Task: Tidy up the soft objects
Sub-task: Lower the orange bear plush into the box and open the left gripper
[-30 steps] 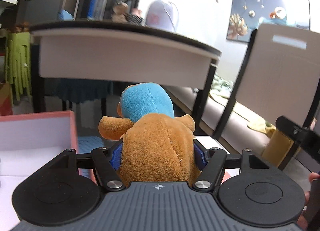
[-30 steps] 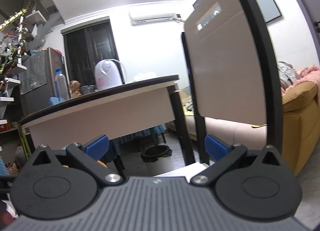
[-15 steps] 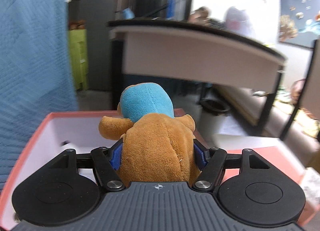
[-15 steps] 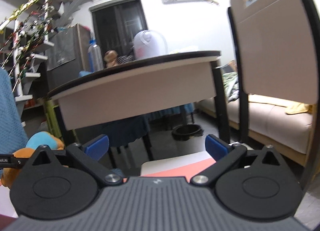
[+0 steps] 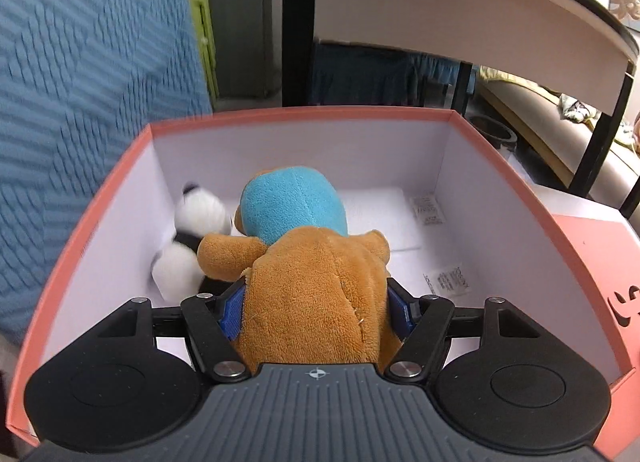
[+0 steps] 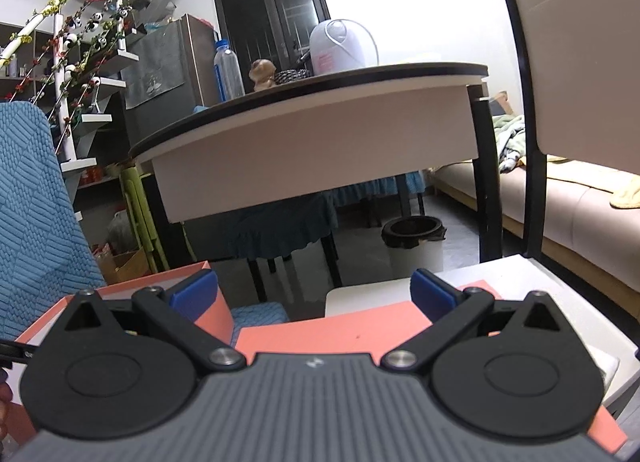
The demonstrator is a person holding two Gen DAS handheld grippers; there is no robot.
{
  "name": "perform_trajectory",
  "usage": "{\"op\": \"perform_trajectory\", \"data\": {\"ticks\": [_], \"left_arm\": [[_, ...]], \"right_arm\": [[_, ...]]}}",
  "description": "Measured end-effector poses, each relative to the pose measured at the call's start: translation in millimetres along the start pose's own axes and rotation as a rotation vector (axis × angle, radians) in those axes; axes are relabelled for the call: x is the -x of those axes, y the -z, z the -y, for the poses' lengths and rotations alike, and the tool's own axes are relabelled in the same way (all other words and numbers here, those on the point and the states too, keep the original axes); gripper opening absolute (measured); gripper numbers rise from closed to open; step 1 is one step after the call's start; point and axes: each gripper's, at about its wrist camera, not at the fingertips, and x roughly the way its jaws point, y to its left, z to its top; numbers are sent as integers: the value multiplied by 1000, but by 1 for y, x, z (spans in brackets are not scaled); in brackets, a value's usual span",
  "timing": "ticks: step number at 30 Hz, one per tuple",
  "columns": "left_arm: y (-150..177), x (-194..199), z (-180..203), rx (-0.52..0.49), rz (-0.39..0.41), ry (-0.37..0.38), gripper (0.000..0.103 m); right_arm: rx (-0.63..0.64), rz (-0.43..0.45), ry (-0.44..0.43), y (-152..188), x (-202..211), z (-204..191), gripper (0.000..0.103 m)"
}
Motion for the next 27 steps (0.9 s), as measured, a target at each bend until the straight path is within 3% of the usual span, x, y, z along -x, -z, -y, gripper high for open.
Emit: {"op": "perform_trajectory", "data": {"ticks": [11, 27], "left_arm": [[3, 13, -8, 15, 51, -4, 92], [20, 66, 12, 77, 212, 52, 99]], "right_arm": [[29, -20, -6, 4, 4, -1, 103], [75, -15, 15, 10, 18, 4, 103]]}}
